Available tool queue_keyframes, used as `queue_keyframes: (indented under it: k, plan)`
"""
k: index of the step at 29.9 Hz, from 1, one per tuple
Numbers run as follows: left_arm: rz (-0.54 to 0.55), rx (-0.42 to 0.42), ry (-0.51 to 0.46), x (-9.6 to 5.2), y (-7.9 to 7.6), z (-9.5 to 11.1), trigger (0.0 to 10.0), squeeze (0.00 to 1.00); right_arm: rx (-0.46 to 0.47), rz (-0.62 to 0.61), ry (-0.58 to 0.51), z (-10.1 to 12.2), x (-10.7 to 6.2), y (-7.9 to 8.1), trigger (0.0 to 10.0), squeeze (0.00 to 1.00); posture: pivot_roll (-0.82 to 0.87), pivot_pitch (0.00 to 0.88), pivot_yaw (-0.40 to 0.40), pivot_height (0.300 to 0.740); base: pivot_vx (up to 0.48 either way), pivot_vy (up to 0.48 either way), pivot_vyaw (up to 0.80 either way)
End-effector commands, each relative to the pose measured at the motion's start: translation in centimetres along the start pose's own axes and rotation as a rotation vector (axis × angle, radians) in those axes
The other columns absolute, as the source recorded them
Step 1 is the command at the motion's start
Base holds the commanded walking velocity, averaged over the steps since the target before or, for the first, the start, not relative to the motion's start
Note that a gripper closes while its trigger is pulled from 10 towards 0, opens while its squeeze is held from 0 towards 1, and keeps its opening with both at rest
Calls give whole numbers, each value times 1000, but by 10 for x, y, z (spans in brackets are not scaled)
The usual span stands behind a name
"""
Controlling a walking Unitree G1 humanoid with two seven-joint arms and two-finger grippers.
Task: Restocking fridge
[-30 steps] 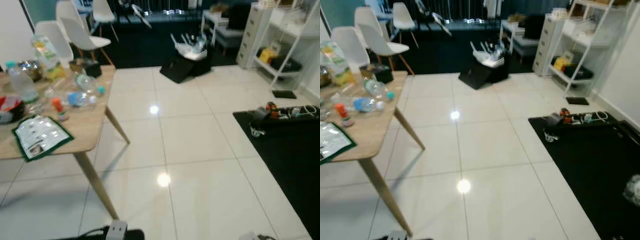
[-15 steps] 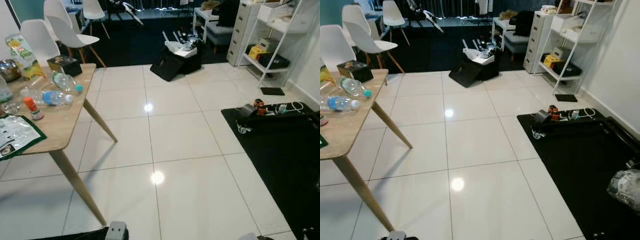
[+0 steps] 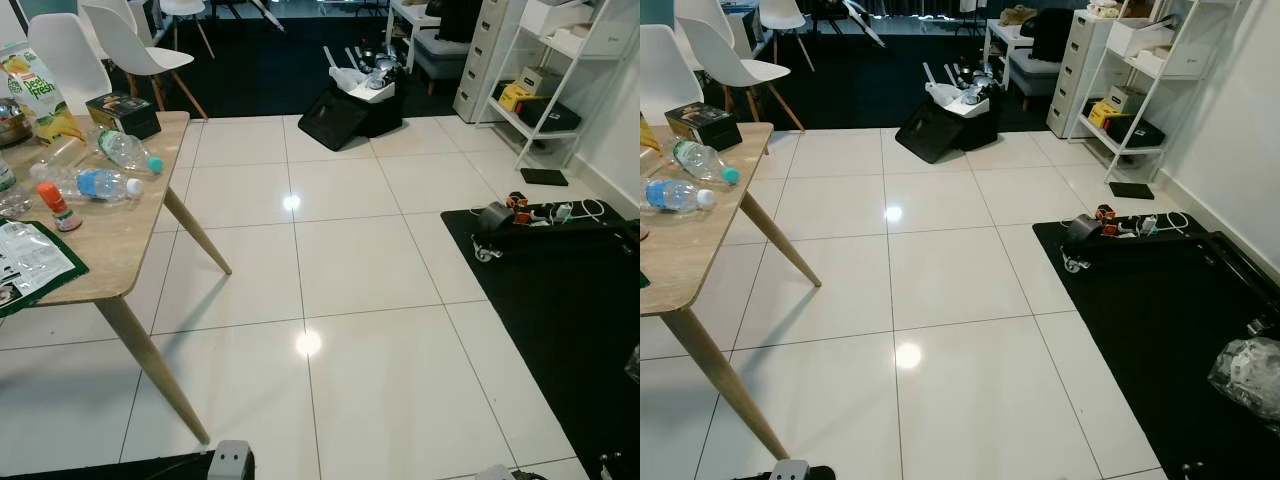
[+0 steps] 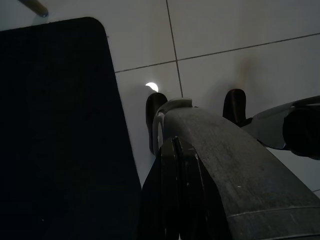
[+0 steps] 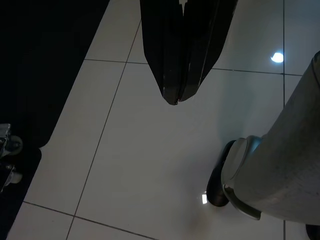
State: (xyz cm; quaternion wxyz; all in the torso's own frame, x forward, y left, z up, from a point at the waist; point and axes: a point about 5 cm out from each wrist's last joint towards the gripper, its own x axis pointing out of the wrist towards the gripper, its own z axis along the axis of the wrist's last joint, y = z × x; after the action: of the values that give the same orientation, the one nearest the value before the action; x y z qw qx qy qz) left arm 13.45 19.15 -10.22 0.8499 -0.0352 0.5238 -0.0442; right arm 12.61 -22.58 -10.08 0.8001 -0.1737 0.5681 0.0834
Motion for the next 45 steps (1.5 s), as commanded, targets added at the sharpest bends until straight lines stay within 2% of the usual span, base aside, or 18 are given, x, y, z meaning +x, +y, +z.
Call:
queue_keyframes:
  k: [1,30,37,45]
  plan:
    - [-11,2,27,-1,-2,-8,10000,0,8,-1,3,0,0,0,10000,0,43,0,-44,740,319,0,0]
    - [-21,19,31,-1,-3,-8,10000,0,-1,-2,9,-1,0,0,10000,0,44,0,-45,740,337,0,0]
    - [-24,18,31,-1,-3,-8,10000,0,14,-8,10,-1,0,0,10000,0,43,0,-45,740,342,0,-800]
    - [-26,19,31,-1,-3,-8,10000,0,9,-13,7,0,0,-1,10000,0,42,0,-45,740,340,0,0]
